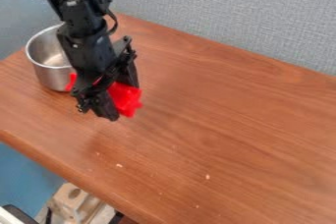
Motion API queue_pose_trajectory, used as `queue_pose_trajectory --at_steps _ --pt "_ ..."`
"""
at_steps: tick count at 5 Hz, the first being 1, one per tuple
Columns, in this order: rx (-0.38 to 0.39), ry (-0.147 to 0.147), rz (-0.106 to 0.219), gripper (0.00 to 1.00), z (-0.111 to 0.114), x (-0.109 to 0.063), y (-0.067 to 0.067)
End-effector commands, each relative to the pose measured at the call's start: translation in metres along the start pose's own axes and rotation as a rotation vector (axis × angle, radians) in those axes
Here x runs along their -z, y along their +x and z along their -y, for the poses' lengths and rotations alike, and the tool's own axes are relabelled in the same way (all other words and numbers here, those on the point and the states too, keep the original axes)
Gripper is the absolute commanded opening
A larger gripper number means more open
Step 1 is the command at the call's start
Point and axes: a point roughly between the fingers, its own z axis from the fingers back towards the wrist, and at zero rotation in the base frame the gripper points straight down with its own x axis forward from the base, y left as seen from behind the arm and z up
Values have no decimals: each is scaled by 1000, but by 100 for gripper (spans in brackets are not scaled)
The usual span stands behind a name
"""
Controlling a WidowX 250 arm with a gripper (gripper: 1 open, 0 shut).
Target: Put the red object in the metal pot
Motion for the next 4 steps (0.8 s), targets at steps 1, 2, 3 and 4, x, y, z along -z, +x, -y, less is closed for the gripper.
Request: queue_pose_trajectory --at_steps 1,2,3,4 --pt "-15 -52 19 0 11 -11 7" --pt "-23 -54 19 0 12 -11 9" --pt "-32 -57 18 0 14 -10 12" --pt "-42 -61 17 0 15 -9 14"
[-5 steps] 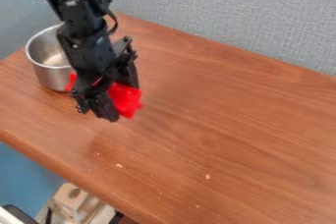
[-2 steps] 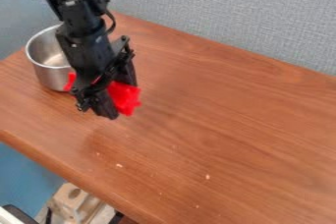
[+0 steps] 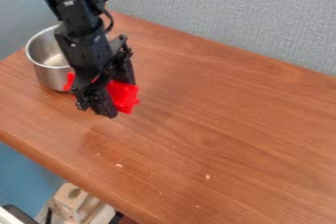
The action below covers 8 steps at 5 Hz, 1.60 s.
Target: Put the red object in the metal pot
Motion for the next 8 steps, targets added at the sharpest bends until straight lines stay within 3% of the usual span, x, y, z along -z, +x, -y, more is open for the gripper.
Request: queue_pose_trajectory --at_steps 1,4,8 --pt "-17 -57 19 0 11 -11 8" --pt "-44 -72 22 0 15 -7 16" --pt "-122 -56 2 0 33 -16 42"
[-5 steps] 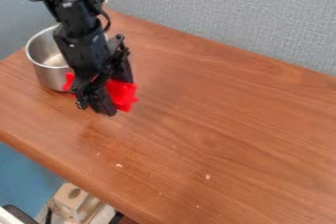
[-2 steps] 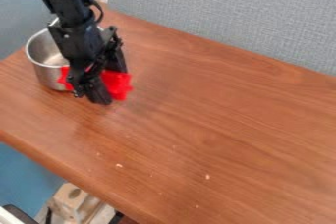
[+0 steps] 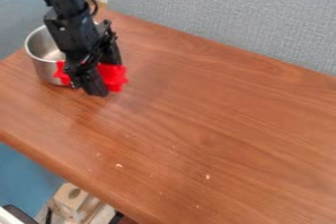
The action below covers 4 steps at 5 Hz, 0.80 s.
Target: Put the red object in the metal pot
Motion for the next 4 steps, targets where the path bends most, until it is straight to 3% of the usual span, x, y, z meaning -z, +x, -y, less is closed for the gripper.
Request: queue_pose_trajectory --at_steps 1,4 --pt "-24 -50 16 0 15 -15 10" --pt "-77 -41 19 0 25 -12 24"
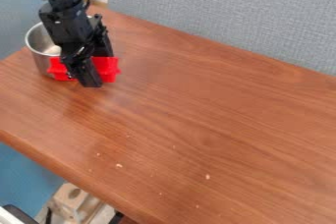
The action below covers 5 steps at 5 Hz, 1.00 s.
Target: Put the red object in the metal pot
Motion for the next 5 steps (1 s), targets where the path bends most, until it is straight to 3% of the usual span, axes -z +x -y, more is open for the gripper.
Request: queue_pose_trajectory --at_steps 1,5 --pt "-18 -53 21 0 12 -15 9" --pt "-65 -44 22 0 17 -18 15"
